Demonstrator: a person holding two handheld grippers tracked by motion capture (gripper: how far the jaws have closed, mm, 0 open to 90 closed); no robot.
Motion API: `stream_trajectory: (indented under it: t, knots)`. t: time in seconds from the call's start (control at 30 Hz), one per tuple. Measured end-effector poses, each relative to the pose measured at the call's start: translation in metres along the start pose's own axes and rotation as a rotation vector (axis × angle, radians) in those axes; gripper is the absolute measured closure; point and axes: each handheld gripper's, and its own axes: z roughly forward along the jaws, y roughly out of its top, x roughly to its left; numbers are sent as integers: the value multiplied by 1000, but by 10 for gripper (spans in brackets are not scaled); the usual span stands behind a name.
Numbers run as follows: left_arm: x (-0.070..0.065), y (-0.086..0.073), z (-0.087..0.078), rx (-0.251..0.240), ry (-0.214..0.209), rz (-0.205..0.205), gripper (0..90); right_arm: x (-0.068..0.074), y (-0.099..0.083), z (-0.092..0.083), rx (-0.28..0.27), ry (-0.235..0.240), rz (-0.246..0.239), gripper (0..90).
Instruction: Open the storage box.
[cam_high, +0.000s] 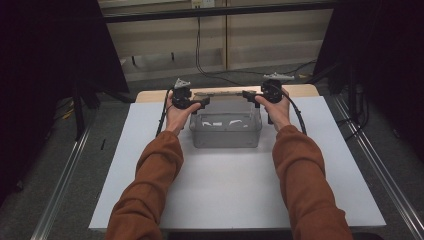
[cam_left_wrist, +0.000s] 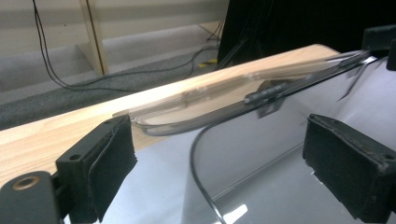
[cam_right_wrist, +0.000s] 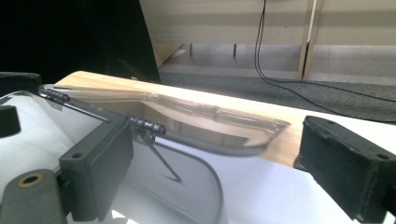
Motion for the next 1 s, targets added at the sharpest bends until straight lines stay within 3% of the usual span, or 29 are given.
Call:
stream_trajectory:
  t: [0.17,0.33,0.5,0.53,0.63,1.0]
  knots:
    - [-6,5,-14,-35,16,31,86,1,-3,-14,-24,-18,-20,84]
    - [-9,9,-31,-94,22,19,71,4,-3,-26,-59,-21,-40,65]
    - [-11,3,-48,-134,17,41,51,10,-4,-35,-71,-38,-77,63]
    - [-11,1,-50,-136,12,30,46,12,-5,-36,-79,-43,-87,63]
    - [-11,-5,-57,-144,15,60,37,16,-8,-39,-94,-46,-95,63]
    - [-16,-26,-83,-155,23,85,39,33,-12,-57,-156,-50,-134,47]
